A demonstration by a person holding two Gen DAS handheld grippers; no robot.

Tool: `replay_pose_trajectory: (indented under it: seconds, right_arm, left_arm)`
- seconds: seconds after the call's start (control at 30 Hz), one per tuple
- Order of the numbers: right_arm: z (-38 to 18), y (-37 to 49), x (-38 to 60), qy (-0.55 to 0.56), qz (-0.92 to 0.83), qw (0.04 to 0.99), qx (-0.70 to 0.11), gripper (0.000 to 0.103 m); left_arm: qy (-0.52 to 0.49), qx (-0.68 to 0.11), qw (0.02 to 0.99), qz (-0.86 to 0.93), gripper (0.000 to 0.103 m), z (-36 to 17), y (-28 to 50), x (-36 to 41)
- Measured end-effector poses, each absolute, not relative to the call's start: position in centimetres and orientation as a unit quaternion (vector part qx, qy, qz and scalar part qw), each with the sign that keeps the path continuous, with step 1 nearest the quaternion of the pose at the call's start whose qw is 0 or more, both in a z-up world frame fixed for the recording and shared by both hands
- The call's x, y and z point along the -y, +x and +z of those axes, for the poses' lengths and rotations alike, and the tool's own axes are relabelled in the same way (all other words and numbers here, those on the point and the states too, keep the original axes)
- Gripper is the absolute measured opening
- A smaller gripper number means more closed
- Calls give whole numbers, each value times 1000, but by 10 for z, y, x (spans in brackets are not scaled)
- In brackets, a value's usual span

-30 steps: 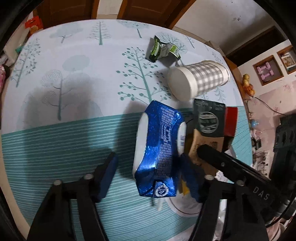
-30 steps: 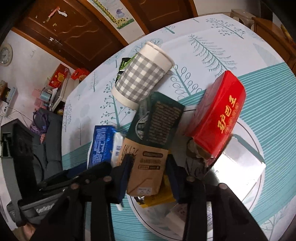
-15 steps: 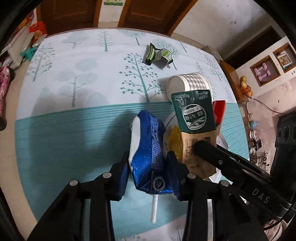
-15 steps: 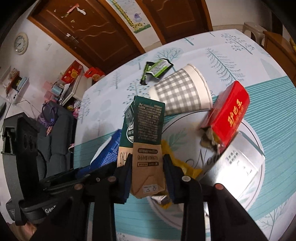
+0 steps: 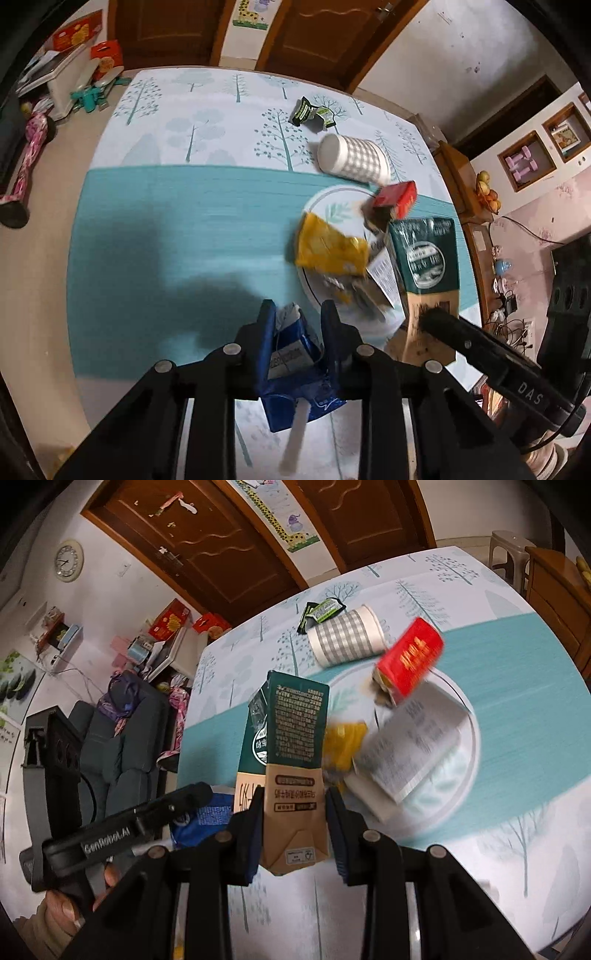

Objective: Collect trash
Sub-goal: 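Lift the blue bag and green carton off the table toward the bin, then lower the green carton over the bin and open the right gripper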

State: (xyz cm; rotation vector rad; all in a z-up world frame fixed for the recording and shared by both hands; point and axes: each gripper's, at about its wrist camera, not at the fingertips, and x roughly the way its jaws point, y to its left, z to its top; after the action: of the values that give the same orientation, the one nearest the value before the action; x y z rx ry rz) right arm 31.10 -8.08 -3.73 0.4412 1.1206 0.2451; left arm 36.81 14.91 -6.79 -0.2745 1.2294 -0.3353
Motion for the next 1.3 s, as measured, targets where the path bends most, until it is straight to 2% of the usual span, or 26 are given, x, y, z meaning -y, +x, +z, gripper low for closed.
replay_pose_trajectory:
  seconds: [0.27, 0.43, 0.53, 0.93, 1.3]
  right_arm:
    - [-28, 235, 111, 221, 136, 813, -522, 31]
    - [-31, 181, 138, 230, 146, 809, -520, 31]
    - [-35, 144, 159, 232, 148, 807, -522, 31]
    - [-65, 40, 224, 216, 141, 796, -548, 31]
    - [-124, 7, 225, 195, 109, 765, -604, 31]
  left_arm:
    - [-128, -558, 805, -156, 15, -45, 293, -125]
    - [-124, -553, 809, -159, 5, -40, 237, -91]
    - [-126, -552, 809, -160, 3, -42, 203, -68]
    - [-115, -562, 802, -164, 1, -65, 104, 5]
    - [-75, -572, 799, -170, 2, -84, 71, -2]
